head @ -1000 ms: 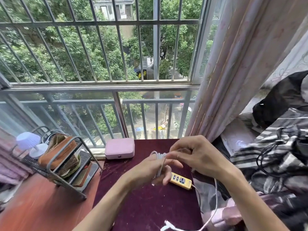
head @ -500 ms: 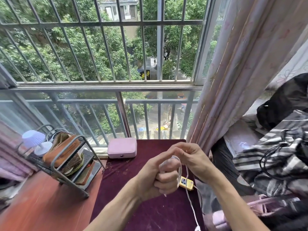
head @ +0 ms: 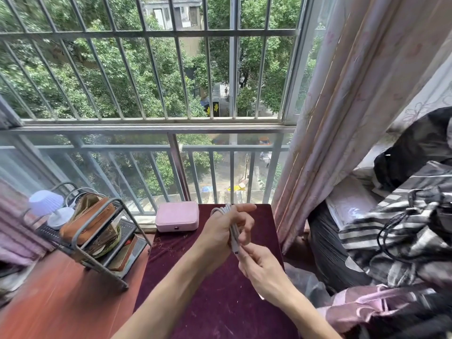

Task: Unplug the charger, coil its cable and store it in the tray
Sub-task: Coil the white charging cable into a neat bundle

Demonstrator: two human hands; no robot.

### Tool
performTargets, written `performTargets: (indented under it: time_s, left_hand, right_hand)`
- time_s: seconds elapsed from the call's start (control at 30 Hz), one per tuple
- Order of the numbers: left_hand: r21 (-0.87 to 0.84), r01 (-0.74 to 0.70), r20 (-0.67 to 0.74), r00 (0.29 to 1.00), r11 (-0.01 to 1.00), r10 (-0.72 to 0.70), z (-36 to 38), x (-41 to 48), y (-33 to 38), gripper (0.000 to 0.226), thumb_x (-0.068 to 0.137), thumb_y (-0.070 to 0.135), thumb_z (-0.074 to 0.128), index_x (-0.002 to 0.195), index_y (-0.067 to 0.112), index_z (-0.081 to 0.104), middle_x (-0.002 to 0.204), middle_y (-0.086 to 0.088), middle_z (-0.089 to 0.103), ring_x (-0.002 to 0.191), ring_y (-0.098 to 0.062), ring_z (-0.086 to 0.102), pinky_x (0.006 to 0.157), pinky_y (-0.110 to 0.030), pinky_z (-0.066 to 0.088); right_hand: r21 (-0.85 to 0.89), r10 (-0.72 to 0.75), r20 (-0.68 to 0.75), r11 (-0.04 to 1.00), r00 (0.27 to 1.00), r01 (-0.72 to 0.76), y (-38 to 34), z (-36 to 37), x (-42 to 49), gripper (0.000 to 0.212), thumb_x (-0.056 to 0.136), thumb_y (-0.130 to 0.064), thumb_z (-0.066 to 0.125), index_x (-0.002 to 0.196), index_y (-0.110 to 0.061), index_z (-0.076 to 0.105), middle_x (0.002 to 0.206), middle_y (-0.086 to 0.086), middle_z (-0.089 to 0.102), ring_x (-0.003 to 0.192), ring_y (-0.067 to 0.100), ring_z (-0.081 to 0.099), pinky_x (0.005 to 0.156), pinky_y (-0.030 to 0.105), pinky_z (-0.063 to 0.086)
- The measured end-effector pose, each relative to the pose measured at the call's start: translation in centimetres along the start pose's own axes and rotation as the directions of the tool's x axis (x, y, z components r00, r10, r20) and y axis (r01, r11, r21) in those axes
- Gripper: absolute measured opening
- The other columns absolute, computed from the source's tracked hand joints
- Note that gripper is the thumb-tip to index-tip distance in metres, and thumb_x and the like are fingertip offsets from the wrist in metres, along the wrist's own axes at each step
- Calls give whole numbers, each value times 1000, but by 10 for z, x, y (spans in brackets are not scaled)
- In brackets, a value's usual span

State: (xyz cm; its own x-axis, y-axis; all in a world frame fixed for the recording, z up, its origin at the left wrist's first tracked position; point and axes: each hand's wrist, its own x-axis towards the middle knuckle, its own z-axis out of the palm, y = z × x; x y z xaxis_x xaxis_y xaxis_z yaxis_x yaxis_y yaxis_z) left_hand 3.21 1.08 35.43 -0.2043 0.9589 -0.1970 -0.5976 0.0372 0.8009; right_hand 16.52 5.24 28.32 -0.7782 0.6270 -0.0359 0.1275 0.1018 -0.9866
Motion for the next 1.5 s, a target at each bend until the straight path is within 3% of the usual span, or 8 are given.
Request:
performTargets:
  time_s: [0.43, 0.73, 0.83, 0.97, 1.1, 1.23, 1.4, 1.5]
  left_hand:
    - [436, -39, -80, 993, 899, 82, -23, 2, -4, 26, 106, 0, 35, 125, 2, 53, 105, -18, 72, 93, -25, 70, 102, -43, 53]
    - [755, 16, 56, 995, 655, -88, -24, -17, -16, 25, 99, 16, 42, 107, 17, 66, 71, -19, 73, 57, -23, 62, 56, -29, 50]
    - [673, 39, 181, 960, 739, -216, -11, -24, -15, 64, 104, 48, 24, 74, 16, 71, 45, 2, 61, 38, -15, 40, 46, -15, 43]
    - [402, 155, 320, 900, 902, -297, -7, -26, -26, 101, 96, 73, 5, 109, 0, 72, 41, 2, 48, 29, -6, 29, 35, -15, 31]
    - [178, 220, 384, 882, 959, -273, -6, -32, -30, 82, 91, 78, 33, 90, 3, 67, 35, 7, 38, 25, -4, 26, 32, -15, 23]
    - [14, 223, 382, 900, 975, -211, 1, -38, -22, 58, 98, 63, 32, 75, 14, 52, 38, 8, 21, 29, -8, 13, 34, -23, 9]
    - [-81, 174, 322, 936, 981, -140, 4, -39, -13, 44, 103, 44, 34, 70, 17, 44, 42, 7, 15, 33, -9, 9, 38, -31, 2]
    - [-102, 124, 321, 943, 987, -85, 2, -37, -8, 36, 102, 38, 41, 74, 16, 49, 44, 6, 17, 34, -9, 12, 37, -27, 10]
  right_hand:
    - [-460, -47, 104, 883, 993, 90, -34, -22, -23, 32, 105, -43, 55, 82, -28, 71, 52, -15, 49, 52, 2, 46, 58, 17, 31]
    - [-382, -114, 252, 901, 961, 207, -77, -61, -7, 29, 99, -44, 68, 79, -25, 78, 53, -26, 57, 50, -8, 50, 51, 7, 35]
    - [-289, -151, 254, 931, 955, 224, -81, -72, 8, 26, 96, -44, 73, 85, -23, 82, 52, -25, 60, 48, -9, 53, 51, 2, 37]
    - [-185, -128, 221, 968, 967, 171, -70, -82, 27, 38, 82, -61, 80, 83, -23, 83, 49, -3, 51, 52, 8, 43, 52, 27, 35]
    - [14, -148, 232, 989, 961, 149, -53, -76, 34, 20, 86, -39, 83, 81, -19, 82, 60, 21, 64, 61, 10, 55, 59, 16, 43]
    - [238, -87, 188, 971, 978, 40, -36, -57, 33, 46, 87, -41, 75, 95, 4, 76, 60, -10, 67, 53, -5, 54, 55, 7, 42]
    - [302, -9, 53, 953, 999, -7, -23, -37, 32, 50, 90, -48, 71, 97, 1, 77, 80, 25, 59, 81, 32, 50, 76, 45, 39]
    - [336, -6, 35, 942, 999, -6, -14, -25, 30, 31, 101, -36, 58, 88, -20, 81, 80, 19, 67, 78, 30, 55, 77, 43, 43]
